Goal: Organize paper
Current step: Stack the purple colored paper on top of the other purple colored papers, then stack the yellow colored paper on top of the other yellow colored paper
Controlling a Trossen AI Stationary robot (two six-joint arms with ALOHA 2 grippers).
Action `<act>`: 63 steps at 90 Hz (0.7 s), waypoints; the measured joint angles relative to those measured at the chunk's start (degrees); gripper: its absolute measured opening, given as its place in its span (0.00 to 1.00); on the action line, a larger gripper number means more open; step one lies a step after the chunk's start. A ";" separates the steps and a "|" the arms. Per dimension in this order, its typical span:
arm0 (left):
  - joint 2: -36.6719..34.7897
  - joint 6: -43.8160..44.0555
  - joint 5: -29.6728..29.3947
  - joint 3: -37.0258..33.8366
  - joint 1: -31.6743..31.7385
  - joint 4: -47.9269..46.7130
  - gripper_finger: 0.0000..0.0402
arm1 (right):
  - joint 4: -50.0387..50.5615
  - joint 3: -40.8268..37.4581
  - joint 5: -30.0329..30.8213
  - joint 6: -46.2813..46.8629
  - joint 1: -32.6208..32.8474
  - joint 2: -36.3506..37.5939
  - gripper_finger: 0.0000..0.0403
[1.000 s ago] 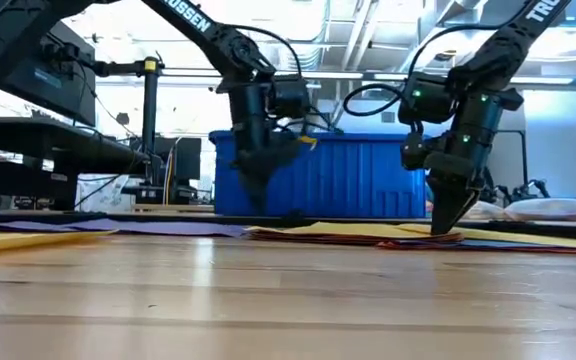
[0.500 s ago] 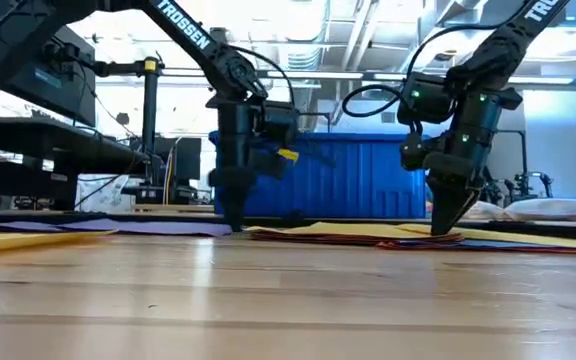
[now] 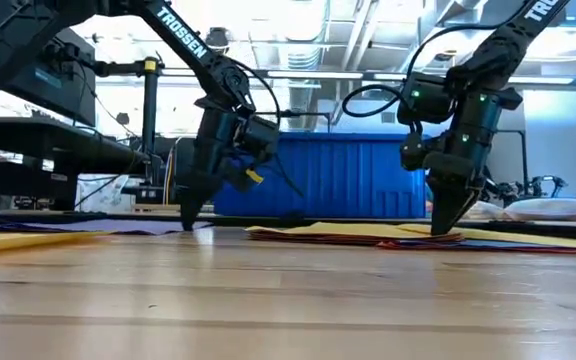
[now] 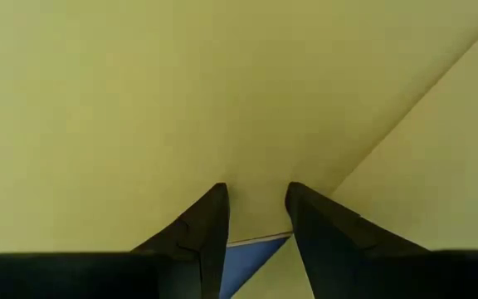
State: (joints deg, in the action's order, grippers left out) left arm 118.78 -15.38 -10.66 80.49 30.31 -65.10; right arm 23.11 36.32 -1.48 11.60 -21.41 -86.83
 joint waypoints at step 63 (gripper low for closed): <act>-0.94 16.99 21.02 16.77 -3.82 12.86 0.00 | 1.12 2.41 -0.15 0.39 -0.11 -0.20 0.30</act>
State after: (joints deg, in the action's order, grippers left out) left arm 117.84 1.61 10.36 97.25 26.48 -52.23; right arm 24.23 38.72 -1.63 11.98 -21.52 -87.02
